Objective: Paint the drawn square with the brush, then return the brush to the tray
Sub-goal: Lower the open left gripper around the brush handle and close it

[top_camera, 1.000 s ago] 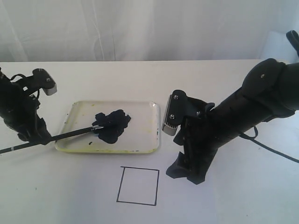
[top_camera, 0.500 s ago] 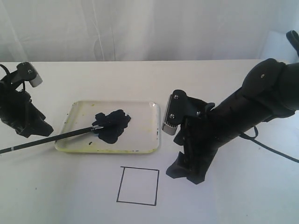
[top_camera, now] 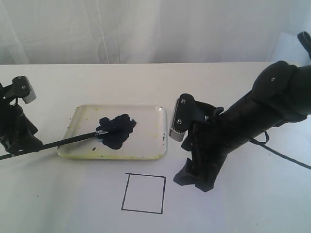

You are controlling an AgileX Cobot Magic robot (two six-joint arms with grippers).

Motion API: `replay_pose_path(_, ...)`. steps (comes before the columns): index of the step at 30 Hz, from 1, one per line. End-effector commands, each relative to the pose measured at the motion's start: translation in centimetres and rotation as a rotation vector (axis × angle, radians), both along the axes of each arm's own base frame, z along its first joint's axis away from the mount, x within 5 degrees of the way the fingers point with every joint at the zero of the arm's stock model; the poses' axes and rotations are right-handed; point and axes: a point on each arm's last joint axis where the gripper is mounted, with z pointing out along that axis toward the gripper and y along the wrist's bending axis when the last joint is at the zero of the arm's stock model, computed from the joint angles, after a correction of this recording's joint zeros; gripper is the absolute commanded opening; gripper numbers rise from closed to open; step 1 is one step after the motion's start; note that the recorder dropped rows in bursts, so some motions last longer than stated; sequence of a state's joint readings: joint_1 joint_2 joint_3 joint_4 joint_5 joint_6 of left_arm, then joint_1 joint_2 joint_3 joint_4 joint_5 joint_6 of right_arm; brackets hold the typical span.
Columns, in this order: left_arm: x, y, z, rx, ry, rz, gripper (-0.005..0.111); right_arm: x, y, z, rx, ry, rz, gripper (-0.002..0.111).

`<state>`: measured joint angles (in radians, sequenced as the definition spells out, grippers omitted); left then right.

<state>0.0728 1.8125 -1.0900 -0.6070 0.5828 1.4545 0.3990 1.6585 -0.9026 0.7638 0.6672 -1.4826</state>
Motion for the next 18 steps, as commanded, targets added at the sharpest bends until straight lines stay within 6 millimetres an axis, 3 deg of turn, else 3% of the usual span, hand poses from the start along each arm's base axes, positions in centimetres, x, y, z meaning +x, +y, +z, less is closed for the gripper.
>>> replay_pose_path(1, -0.1, -0.1, 0.3, -0.014, -0.003, -0.023, 0.073, 0.1, -0.1, 1.0, 0.010, -0.046, -0.015, 0.075)
replay_pose_path(7, -0.1, -0.1, 0.3, -0.016, -0.006, -0.039, 0.072, 0.1, -0.2, 0.8, -0.013, -0.047, -0.012, 0.075)
replay_pose_path(18, 0.4, 0.0, -2.5, -0.006, 0.034, -0.068, 0.072, 0.0, -0.3, 0.8, -0.013, -0.034, -0.026, 0.075)
